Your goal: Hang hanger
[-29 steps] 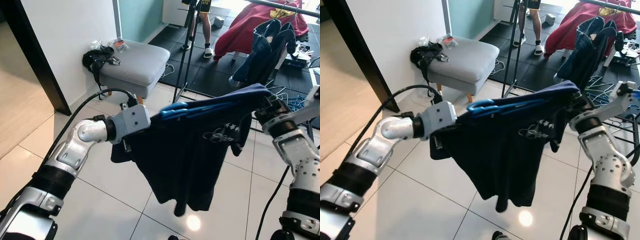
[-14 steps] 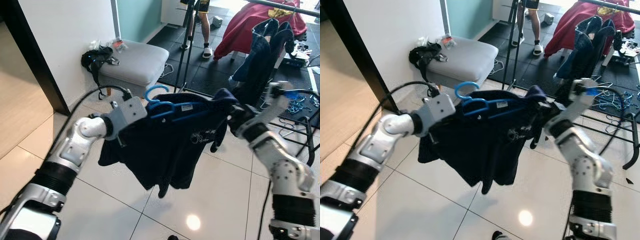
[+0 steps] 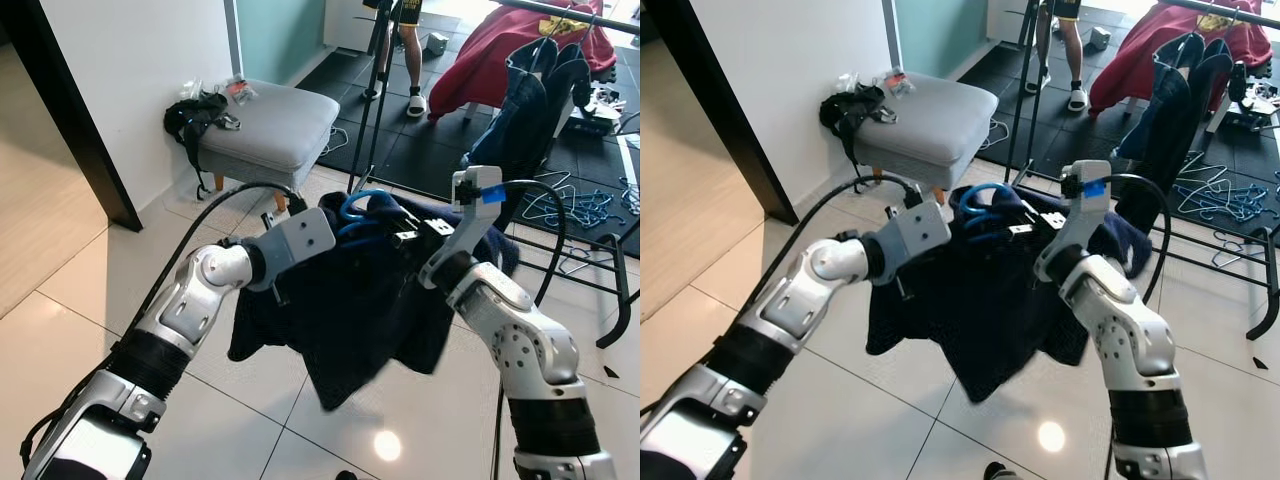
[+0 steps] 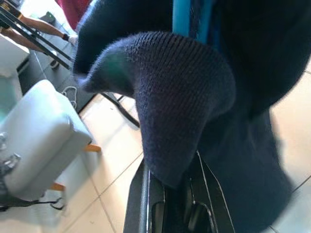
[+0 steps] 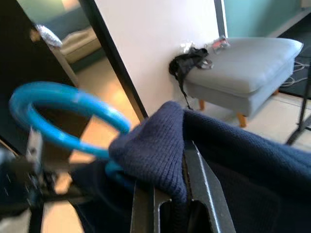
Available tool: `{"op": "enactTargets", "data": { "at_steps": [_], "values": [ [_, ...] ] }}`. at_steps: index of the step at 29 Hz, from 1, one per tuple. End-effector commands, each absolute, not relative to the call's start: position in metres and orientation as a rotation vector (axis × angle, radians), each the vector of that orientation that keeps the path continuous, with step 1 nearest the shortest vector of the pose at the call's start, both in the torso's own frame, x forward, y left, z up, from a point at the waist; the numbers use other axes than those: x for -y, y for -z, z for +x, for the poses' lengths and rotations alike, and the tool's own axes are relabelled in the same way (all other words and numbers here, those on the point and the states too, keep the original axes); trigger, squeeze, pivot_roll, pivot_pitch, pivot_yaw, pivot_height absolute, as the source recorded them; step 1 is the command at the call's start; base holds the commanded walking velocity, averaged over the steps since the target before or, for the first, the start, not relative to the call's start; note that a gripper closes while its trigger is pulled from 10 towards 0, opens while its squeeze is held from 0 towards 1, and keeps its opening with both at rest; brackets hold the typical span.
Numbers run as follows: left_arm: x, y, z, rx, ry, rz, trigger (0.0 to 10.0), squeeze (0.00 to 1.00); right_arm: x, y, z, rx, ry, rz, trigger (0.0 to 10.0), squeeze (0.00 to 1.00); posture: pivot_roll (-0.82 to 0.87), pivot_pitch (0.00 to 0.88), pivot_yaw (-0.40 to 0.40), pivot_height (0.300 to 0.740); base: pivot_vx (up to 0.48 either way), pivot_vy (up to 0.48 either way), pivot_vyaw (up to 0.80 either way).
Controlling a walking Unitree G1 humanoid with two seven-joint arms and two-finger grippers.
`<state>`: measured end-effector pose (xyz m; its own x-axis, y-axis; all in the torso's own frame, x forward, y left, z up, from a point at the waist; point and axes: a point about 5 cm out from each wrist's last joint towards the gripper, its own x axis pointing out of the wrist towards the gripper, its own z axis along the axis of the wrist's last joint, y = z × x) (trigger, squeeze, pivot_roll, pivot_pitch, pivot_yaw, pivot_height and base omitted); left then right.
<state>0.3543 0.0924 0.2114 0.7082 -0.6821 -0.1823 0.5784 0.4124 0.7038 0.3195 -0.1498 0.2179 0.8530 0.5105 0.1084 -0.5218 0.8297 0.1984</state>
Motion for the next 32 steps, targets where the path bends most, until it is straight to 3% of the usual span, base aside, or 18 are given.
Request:
{"op": "enactTargets", "data": {
  "at_steps": [1,6,7,10,11,12,13,14,25,29,32],
  "values": [
    [-0.104,-0.236,0.360,0.239,0.711,0.838,10.0,0.00,0.143,-0.202,0.314,-0.023,-0.588,0.183,0.0,0.00,-0.05,0.159,-0.042,0.740,0.000,0.000,0.00],
    [-0.138,-0.252,0.361,0.317,0.640,0.952,10.0,0.00,0.174,-0.200,0.314,-0.038,-0.493,0.150,0.0,0.00,-0.05,0.157,-0.042,0.740,0.000,0.000,0.00],
    [-0.143,-0.255,0.361,0.326,0.632,0.962,10.0,0.00,0.182,-0.200,0.314,-0.038,-0.472,0.135,1.6,0.00,-0.05,0.157,-0.043,0.740,0.000,0.000,0.00],
    [-0.147,-0.256,0.361,0.333,0.628,0.967,10.0,0.00,0.187,-0.201,0.314,-0.039,-0.459,0.126,1.6,0.00,-0.05,0.157,-0.043,0.740,0.000,0.000,0.00],
    [-0.148,-0.257,0.360,0.340,0.630,0.964,10.0,0.00,0.192,-0.201,0.314,-0.039,-0.437,0.141,10.0,0.00,-0.05,0.156,-0.042,0.740,0.000,0.000,0.00],
    [-0.146,-0.254,0.358,0.345,0.643,0.949,10.0,0.00,0.195,-0.203,0.315,-0.028,-0.422,0.155,10.0,0.18,-0.05,0.156,-0.042,0.740,0.000,0.000,0.00],
    [-0.144,-0.252,0.357,0.348,0.657,0.938,10.0,0.00,0.197,-0.203,0.314,-0.022,-0.420,0.164,10.0,0.49,-0.05,0.156,-0.042,0.740,0.000,0.000,0.00],
    [-0.139,-0.247,0.354,0.353,0.686,0.915,10.0,0.00,0.196,-0.203,0.313,-0.014,-0.425,0.176,10.0,1.00,-0.05,0.156,-0.043,0.740,0.000,0.000,0.00],
    [-0.117,-0.205,0.347,0.267,0.767,0.806,10.0,0.00,0.183,-0.203,0.302,0.011,-0.528,0.180,10.0,1.00,-0.06,0.165,-0.044,0.740,0.000,0.000,0.00],
    [-0.134,-0.169,0.352,0.090,0.624,0.771,10.0,0.00,0.187,-0.199,0.290,0.022,-0.531,0.215,10.0,1.00,-0.06,0.169,-0.038,0.740,0.000,0.000,0.00],
    [-0.139,-0.162,0.352,0.059,0.582,0.747,10.0,0.00,0.190,-0.197,0.287,0.023,-0.518,0.227,10.0,1.00,-0.06,0.169,-0.038,0.740,0.000,0.000,0.00]
  ]
}}
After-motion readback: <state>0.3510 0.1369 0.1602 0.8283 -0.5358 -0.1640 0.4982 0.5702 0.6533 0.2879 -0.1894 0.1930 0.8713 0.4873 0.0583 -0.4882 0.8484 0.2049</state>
